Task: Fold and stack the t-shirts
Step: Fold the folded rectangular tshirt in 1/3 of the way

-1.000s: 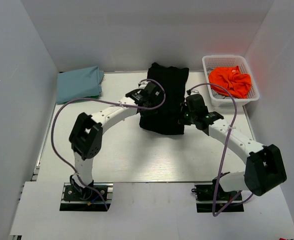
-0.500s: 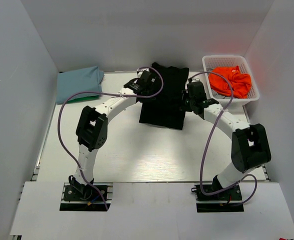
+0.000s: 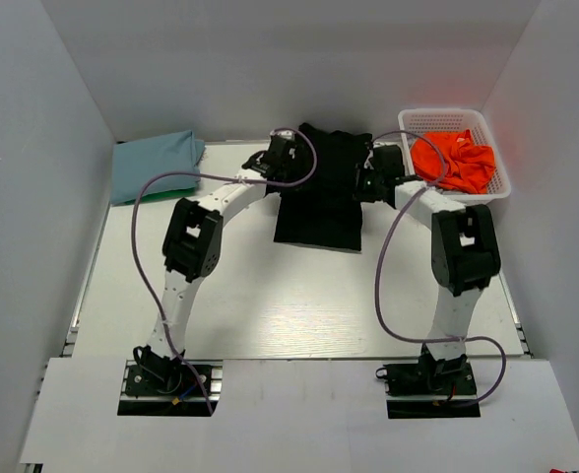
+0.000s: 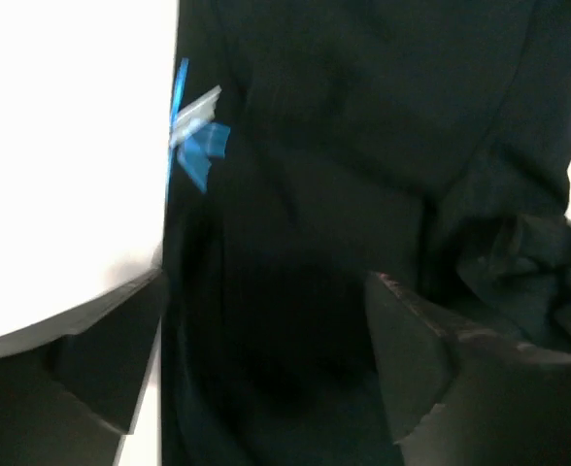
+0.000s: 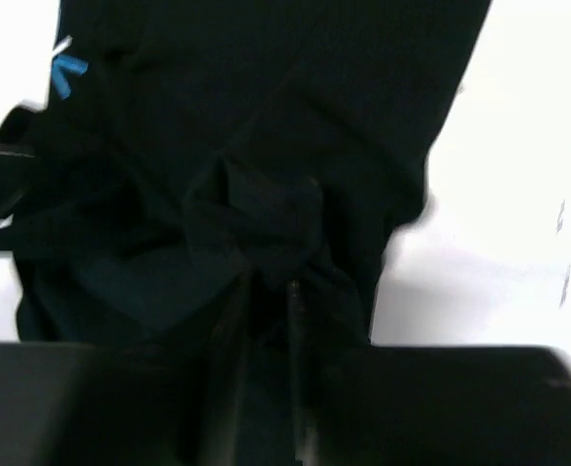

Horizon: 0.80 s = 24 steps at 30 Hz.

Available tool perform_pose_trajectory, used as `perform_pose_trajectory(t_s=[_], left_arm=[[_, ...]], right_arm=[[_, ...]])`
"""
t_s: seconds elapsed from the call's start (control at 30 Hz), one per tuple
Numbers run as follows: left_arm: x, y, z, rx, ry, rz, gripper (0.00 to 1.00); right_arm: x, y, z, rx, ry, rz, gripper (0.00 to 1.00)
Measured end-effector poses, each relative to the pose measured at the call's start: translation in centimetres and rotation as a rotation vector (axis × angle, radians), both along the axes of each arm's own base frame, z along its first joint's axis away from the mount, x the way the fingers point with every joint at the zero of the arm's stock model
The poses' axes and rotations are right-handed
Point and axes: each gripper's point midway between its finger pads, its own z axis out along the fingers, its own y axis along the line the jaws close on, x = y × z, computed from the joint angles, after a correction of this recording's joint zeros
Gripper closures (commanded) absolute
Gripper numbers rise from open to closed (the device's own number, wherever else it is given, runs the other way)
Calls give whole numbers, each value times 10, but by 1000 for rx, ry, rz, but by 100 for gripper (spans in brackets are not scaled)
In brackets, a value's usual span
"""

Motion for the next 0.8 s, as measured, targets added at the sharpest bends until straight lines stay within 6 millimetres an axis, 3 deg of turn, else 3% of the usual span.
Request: perform_pose_trajectory(t_s=[0.07, 0.1, 0.17, 0.2, 0.23, 0.3, 0.4, 0.5, 0.63, 0.73, 0.8], left_arm=[[26, -6, 0, -7, -36, -15, 0], [42, -9, 2, -13, -54, -19, 0], [72, -13, 13, -38, -111, -29, 0], [78, -9, 15, -42, -120, -28, 0], [78, -2, 17, -38, -117, -26, 0], [63, 17, 13, -23, -86, -18, 0], [11, 53, 8, 8, -3, 10, 0], [-44, 75, 16, 2, 40, 32, 0], [-90, 84, 32, -27, 37, 34, 0], [-102, 77, 33, -57, 40, 13, 0], [-104, 70, 23, -72, 66, -8, 0]], right_arm=[[19, -2, -4, 18, -1, 11, 66], [31, -3, -3, 32, -10, 15, 58], [54, -6, 4, 73, -20, 22, 31], [62, -8, 10, 90, -35, 25, 16], [64, -11, 13, 103, -43, 30, 10], [59, -16, 25, 119, -69, 48, 10], [25, -10, 33, 150, -55, 98, 10], [-21, 9, 35, 167, -27, 174, 10], [-59, 40, 39, 186, -13, 283, 10], [-73, 50, 32, 191, 4, 303, 10], [-80, 48, 23, 195, 35, 285, 10]])
